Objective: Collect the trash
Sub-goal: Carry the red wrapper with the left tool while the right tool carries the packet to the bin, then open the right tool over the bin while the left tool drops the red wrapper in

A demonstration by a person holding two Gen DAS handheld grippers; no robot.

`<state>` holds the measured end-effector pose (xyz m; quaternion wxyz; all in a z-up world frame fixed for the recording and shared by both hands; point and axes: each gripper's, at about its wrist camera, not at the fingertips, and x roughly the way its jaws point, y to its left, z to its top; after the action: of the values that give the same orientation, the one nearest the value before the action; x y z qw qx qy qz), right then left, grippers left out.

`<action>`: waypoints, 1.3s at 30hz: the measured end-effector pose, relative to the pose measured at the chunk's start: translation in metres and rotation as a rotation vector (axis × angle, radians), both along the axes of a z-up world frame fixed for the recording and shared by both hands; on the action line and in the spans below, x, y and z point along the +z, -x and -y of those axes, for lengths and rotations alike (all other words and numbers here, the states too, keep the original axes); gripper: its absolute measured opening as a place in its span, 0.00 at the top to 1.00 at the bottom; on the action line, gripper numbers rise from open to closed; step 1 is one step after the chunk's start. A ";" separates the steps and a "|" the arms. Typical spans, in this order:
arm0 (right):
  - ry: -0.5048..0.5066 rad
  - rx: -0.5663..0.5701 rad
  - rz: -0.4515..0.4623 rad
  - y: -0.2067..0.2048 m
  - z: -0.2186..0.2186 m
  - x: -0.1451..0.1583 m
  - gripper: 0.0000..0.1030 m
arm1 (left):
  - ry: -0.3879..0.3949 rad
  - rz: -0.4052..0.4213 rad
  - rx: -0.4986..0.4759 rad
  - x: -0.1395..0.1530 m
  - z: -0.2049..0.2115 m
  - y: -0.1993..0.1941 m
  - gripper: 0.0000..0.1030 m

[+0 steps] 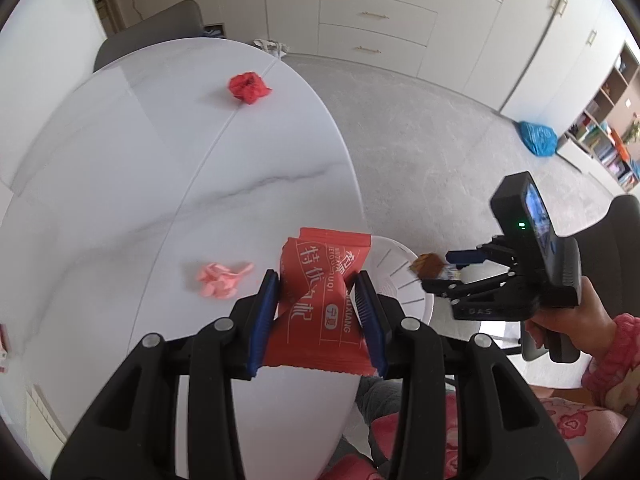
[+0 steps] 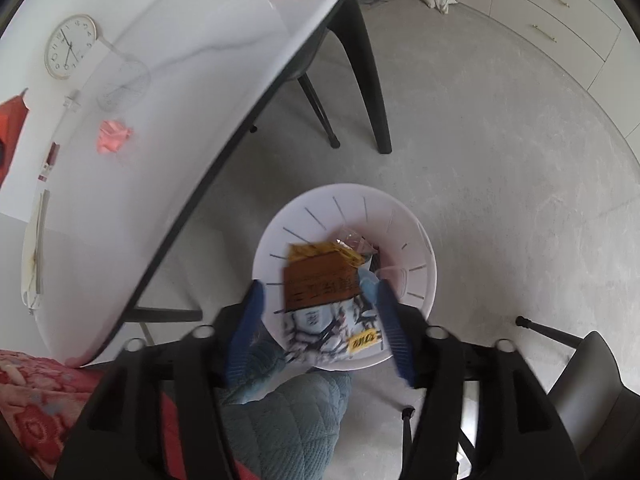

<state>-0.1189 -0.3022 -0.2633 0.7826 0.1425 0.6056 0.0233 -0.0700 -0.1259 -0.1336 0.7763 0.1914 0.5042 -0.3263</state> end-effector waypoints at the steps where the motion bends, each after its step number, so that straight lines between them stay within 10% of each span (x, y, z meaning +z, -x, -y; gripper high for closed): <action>1: 0.010 0.002 0.000 -0.001 0.000 0.000 0.27 | -0.011 -0.001 -0.012 -0.002 0.006 0.003 0.62; 5: 0.064 0.001 0.028 0.005 0.009 0.015 0.13 | -0.032 -0.009 -0.051 -0.007 0.027 0.011 0.62; 26: 0.146 -0.193 0.116 0.054 0.096 0.107 0.09 | -0.106 -0.109 -0.208 -0.063 0.131 0.048 0.62; 33: 0.142 -0.197 0.129 0.061 0.099 0.110 0.09 | -0.098 -0.086 -0.199 -0.061 0.133 0.054 0.21; 39: 0.141 -0.181 0.142 0.059 0.094 0.115 0.09 | -0.080 -0.060 -0.159 -0.047 0.124 0.049 0.13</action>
<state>-0.1783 -0.3957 -0.1483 0.8304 0.1391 0.5335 -0.0802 -0.1188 -0.2498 -0.1809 0.7244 0.2517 0.5230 -0.3720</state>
